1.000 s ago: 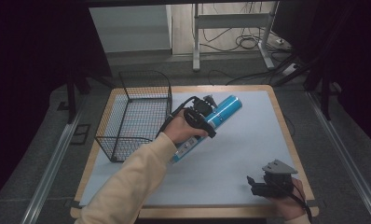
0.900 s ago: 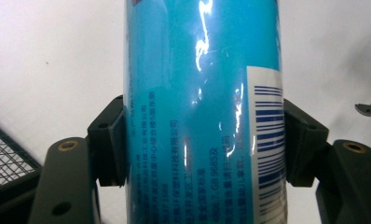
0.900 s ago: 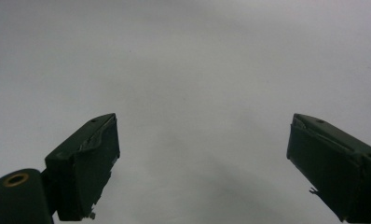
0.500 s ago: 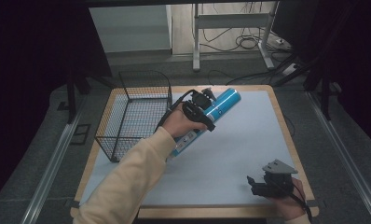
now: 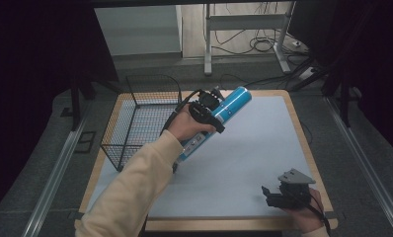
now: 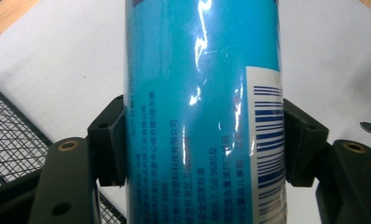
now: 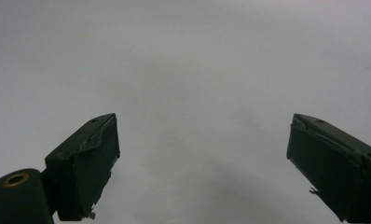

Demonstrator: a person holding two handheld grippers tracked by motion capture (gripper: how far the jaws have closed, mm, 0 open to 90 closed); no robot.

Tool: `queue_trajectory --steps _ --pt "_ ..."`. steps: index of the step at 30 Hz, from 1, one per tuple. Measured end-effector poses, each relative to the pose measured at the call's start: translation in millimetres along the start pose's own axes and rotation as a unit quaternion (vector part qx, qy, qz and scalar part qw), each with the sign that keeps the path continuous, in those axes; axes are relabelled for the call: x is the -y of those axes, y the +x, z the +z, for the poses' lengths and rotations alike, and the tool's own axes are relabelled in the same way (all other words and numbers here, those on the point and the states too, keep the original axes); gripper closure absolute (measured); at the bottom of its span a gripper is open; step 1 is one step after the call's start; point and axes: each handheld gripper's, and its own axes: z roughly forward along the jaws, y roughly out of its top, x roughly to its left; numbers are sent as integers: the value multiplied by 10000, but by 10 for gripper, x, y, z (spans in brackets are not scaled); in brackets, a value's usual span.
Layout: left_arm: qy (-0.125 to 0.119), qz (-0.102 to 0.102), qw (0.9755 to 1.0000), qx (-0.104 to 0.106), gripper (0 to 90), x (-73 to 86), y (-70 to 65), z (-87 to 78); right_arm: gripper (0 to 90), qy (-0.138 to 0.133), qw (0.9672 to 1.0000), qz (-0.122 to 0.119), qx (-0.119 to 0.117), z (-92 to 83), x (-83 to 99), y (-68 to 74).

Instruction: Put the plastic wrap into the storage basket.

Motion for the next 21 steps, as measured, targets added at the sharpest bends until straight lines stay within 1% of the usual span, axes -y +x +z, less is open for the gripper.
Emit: queue_trajectory --steps 3,5,6,7,8,10,11,12,13,16,17,18,19,20,21 --pt "-31 -32 10000 -13 314 -8 24 -31 96 1 10000 -10 1 0 0 -1" --pt "-112 -97 9999 -17 314 -16 38 -55 96 -5 10000 -2 7 -1 -1 -2" --pt "-81 -55 9999 -54 314 -21 54 -74 96 -5 10000 -5 13 -2 -1 -6" --pt "-141 -112 9998 -65 314 -23 56 -80 96 -5 10000 -5 13 -2 -1 -6" --pt "-170 -125 9998 -71 314 -25 67 -92 96 -5 10000 -3 15 -2 -1 -7" --pt "-143 -95 9998 -84 314 -29 90 -117 96 -9 10000 -3 16 -3 -3 -6" --pt "-165 -124 9997 -100 314 -32 93 -126 96 -9 10000 -3 16 -3 -3 -6" --pt "-97 -47 9999 -128 314 -36 118 -152 96 -13 10000 10 20 -4 -4 -7" --pt "-89 -40 9999 -132 315 -38 129 -166 96 -11 10000 18 22 -5 -5 -8" --pt "-221 -153 9995 -149 314 -47 159 -199 97 -26 10000 -9 27 -2 -3 -7" --pt "-179 -115 9996 -158 314 -50 176 -212 97 -14 10000 -2 15 0 -3 -3" --pt "-235 -153 9995 -170 315 -55 185 -221 97 -12 10000 -4 15 1 -3 -2" --pt "-193 -92 9996 -186 315 -58 204 -238 97 -11 10000 5 12 1 -4 0" --pt "-264 -167 9994 -174 314 -62 214 -244 97 -11 10000 3 10 1 -4 0" --pt "-237 -136 9995 -185 314 -67 234 -260 97 -13 10000 -2 15 2 -3 -1"
